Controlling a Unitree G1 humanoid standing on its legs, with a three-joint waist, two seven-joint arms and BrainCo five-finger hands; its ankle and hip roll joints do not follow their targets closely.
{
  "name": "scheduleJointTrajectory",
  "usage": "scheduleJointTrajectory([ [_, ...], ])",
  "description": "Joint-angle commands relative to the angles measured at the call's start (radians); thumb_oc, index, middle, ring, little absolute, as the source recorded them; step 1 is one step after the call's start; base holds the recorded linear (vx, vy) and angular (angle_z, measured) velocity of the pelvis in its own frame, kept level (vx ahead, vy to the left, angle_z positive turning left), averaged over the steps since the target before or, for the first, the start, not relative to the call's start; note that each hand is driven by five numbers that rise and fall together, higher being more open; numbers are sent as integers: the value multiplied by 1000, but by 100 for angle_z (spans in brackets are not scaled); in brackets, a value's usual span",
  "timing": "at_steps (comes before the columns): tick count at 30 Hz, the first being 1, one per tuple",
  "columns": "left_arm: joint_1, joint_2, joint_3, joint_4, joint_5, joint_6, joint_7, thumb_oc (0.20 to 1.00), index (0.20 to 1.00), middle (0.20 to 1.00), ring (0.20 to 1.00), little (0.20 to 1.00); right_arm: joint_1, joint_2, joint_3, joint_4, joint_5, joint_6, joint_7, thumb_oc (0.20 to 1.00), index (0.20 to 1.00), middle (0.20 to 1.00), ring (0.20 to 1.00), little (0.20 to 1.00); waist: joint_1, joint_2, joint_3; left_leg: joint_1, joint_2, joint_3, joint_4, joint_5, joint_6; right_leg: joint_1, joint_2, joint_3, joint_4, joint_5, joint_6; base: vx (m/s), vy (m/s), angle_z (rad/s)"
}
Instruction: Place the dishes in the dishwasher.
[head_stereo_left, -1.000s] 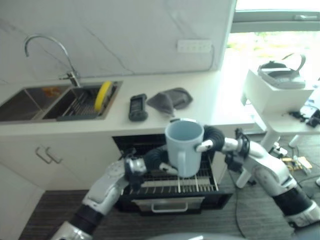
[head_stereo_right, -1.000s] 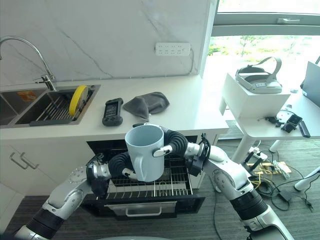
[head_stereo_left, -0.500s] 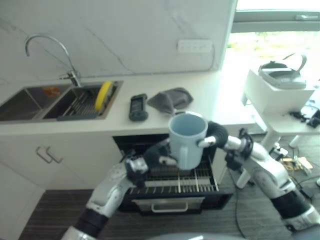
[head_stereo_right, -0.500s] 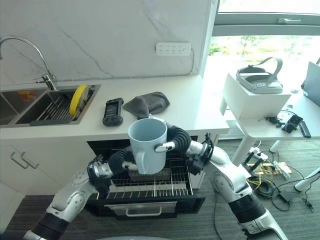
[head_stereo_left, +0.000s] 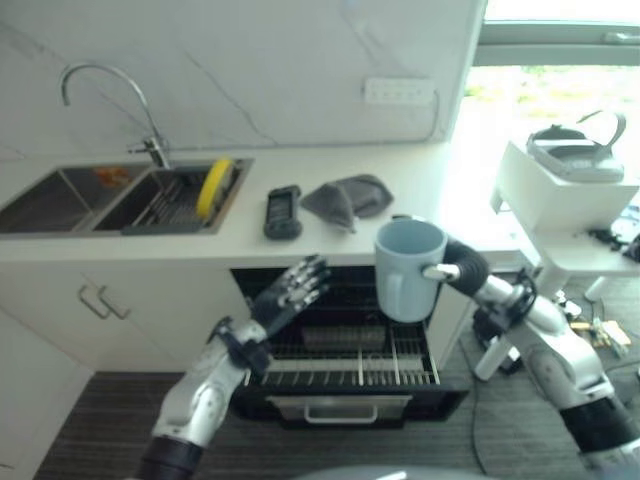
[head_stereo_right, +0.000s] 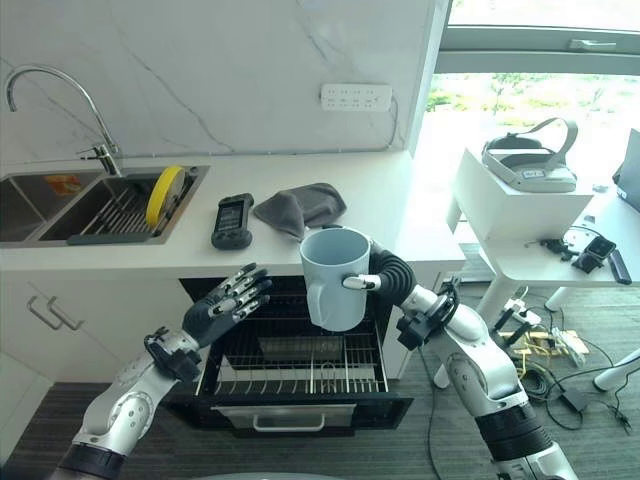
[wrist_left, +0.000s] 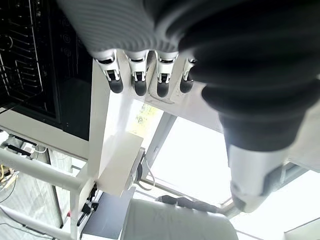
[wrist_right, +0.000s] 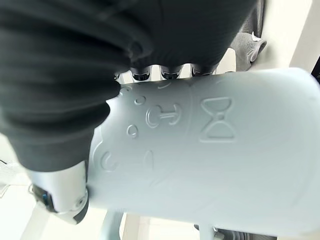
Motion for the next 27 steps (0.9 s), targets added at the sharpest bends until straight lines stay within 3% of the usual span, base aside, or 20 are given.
scheduleJointTrajectory([
  [1,-73,33,34,-47,-8,-49,49,1000,1000,1000,1000,1000,-59,55,-62,-29,2,-77,-27,200,200,200,200,200,19,-36,23,44,14,-36,10,-91,2,24,-50,21,8,-56,43,122,-26,8],
  [5,-50,25,62,-52,50,-50,134,1000,1000,1000,1000,1000,-29,58,-94,-36,-28,-82,-87,200,200,200,200,200,10,-35,57,56,4,-44,12,-72,10,38,-23,54,18,-64,23,164,-4,2],
  [8,-119,67,50,-48,66,-145,196,1000,1000,1000,1000,1000,-99,4,-108,-37,-33,-162,-126,200,200,200,200,200,3,-48,200,-204,7,-117,358,-166,18,-190,-51,110,299,-149,-5,-333,-28,6],
  [10,-176,98,30,-55,57,-219,278,1000,1000,1000,1000,1000,-159,-4,-111,-39,-68,-208,-155,200,200,200,200,200,-8,-51,270,-343,6,-145,475,-201,36,-332,-73,147,397,-159,-11,-475,32,27],
  [12,-209,80,26,-90,33,-230,329,1000,1000,1000,1000,1000,-221,2,-118,-47,-57,-229,-168,200,200,200,200,200,-5,-49,303,-452,13,-156,539,-213,34,-438,-106,139,458,-163,-16,-349,93,3],
  [17,-205,70,3,-137,75,-229,379,1000,1000,1000,1000,1000,-259,-20,-106,-64,-72,-217,-211,200,200,200,200,200,-4,-43,338,-516,22,-143,547,-191,20,-511,-124,128,486,-157,-11,-152,83,-9],
  [20,-217,98,0,-130,99,-254,414,1000,1000,1000,1000,1000,-260,-44,-85,-37,-101,-256,-252,200,200,200,200,200,-5,-41,361,-493,22,-133,529,-184,16,-491,-119,123,462,-148,-5,-78,56,7],
  [23,-238,148,-9,-127,250,-263,494,1000,1000,1000,1000,1000,-273,-67,-80,-22,-131,-281,-307,200,200,200,200,200,-2,-39,376,-473,13,-127,513,-171,18,-471,-112,116,442,-135,-3,-55,33,4],
  [27,-262,190,-17,-108,364,-203,531,1000,1000,1000,1000,1000,-277,-84,-70,-10,-179,-274,-335,200,200,200,200,200,-2,-37,384,-458,9,-125,529,-183,24,-451,-109,116,447,-142,-3,6,4,-3],
])
